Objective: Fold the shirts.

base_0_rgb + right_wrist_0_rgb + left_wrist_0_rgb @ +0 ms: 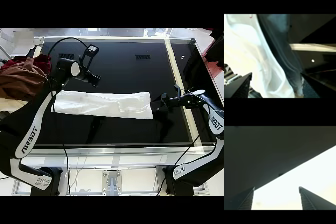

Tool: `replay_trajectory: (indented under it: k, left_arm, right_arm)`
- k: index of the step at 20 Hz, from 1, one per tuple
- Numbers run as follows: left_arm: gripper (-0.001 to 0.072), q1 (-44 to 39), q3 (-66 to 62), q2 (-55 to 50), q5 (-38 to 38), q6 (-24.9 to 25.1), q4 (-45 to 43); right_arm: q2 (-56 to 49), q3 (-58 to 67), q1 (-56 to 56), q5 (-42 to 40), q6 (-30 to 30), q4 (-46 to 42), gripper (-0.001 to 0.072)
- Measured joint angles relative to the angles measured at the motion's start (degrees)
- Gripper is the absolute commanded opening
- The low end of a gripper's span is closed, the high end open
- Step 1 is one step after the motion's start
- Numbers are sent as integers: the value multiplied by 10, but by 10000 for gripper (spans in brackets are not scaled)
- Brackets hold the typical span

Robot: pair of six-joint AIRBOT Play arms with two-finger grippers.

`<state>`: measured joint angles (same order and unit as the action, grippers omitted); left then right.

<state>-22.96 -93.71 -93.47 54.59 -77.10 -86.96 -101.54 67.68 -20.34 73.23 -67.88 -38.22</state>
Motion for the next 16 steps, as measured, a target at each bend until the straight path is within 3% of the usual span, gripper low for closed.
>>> replay_trajectory:
  k: [3, 4, 6, 8, 9, 10, 12, 13, 14, 15, 16]
  left_arm:
    - [642, -1, -3, -5, 12, 0, 0]
    - [642, -1, -3, -6, 14, 0, 0]
    - [639, -2, -3, -8, 17, 0, 0]
    - [638, -2, -2, -12, 22, 0, 0]
    - [636, -2, -2, -16, 26, 0, 0]
    - [634, -2, -2, -21, 32, 0, 0]
    - [489, -2, -1, -34, 54, 0, 0]
    - [341, -2, -1, -42, 70, 0, 0]
    - [106, -2, -1, -52, 87, 0, 1]
    - [12, -2, -1, -61, 102, 0, 4]
    - [13, -2, -1, -73, 116, 0, 12]
  right_arm:
    - [-17, 15, 34, 1, 10, 14, 690]
    - [-20, 21, 44, 0, 11, 14, 662]
    - [-24, 33, 67, -8, 13, 14, 539]
    - [-26, 44, 87, -7, 13, 14, 309]
    - [-27, 50, 98, -7, 13, 17, 79]
    - [-27, 55, 108, -6, 12, 17, 13]
    - [-27, 71, 125, 0, 9, 20, 12]
    - [-26, 82, 132, 11, 5, 21, 12]
    - [-24, 94, 137, 24, 2, 21, 13]
    - [-21, 107, 141, 36, -4, 22, 12]
    - [-16, 122, 144, 49, -12, 22, 12]
